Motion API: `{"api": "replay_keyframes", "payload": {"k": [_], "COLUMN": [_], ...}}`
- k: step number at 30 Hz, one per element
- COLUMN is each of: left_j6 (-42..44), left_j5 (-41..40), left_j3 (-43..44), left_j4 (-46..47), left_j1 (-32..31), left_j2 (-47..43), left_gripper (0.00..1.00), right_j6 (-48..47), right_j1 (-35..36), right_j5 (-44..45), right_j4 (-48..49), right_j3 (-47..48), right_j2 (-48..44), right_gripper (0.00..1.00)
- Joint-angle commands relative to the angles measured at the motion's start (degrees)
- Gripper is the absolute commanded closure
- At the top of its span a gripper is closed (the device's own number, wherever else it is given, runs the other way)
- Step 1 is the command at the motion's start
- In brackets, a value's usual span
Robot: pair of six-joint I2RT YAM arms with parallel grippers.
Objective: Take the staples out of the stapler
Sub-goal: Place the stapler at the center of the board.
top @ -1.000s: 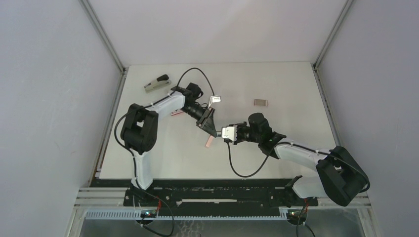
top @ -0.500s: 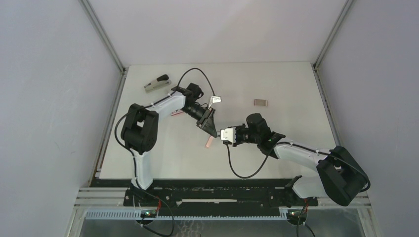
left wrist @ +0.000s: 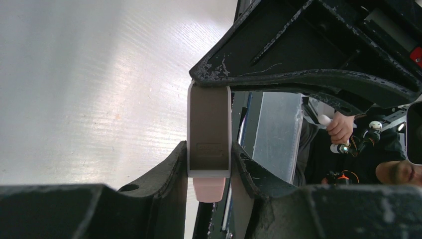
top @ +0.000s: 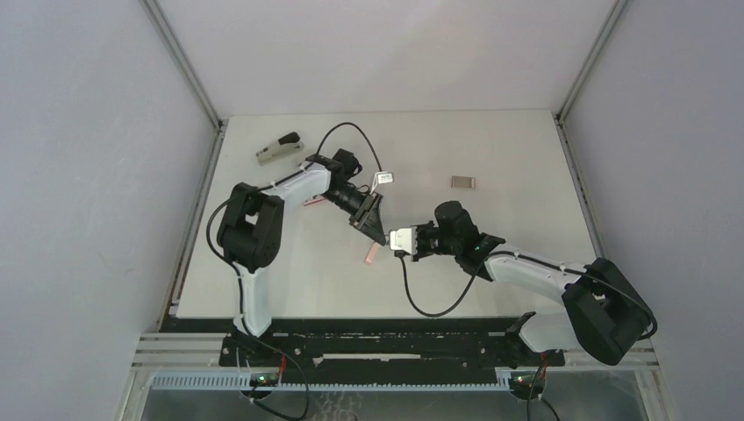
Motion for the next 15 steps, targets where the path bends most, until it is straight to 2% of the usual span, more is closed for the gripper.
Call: {"api": "replay_keyframes", "payload": {"k": [1,5,11,12,15], "left_j6": [1.25,1.39,1.57,1.56,1.52], "left_j5": [2.57,2.40,1.40,1.10,0.07], "left_j3": [3.62,3.72,4.55,4.69,5.43], "left_j4": [0.15,0.06,-0.21,-0.20,-0.29], "left_j1": [-0.28,-0.31,1.57,2.28,4.65], "left_j2": [-0.45,-0.72,-2.19,-2.74,-4.43], "left_gripper": [0.81,0.73,0.44,0.36,0.25], "right_j6": [0.88,1.16,2.19,2.62,4.04], "right_j1": [0.55,0.55,0.32,0.15,-0.36], "right_j5": [-1.77,-1.69,-2.42,-2.85,-3.51], "right_j4": [0.23,-1.03,-1.99,-2.41,-3.51], "right_j3": [3.16,3.81,4.45,4.75,5.62], "right_j2": [0.60,0.91,1.15,1.29,1.84], "right_gripper": [0.98,1.00,1.00,1.00,1.00]}}
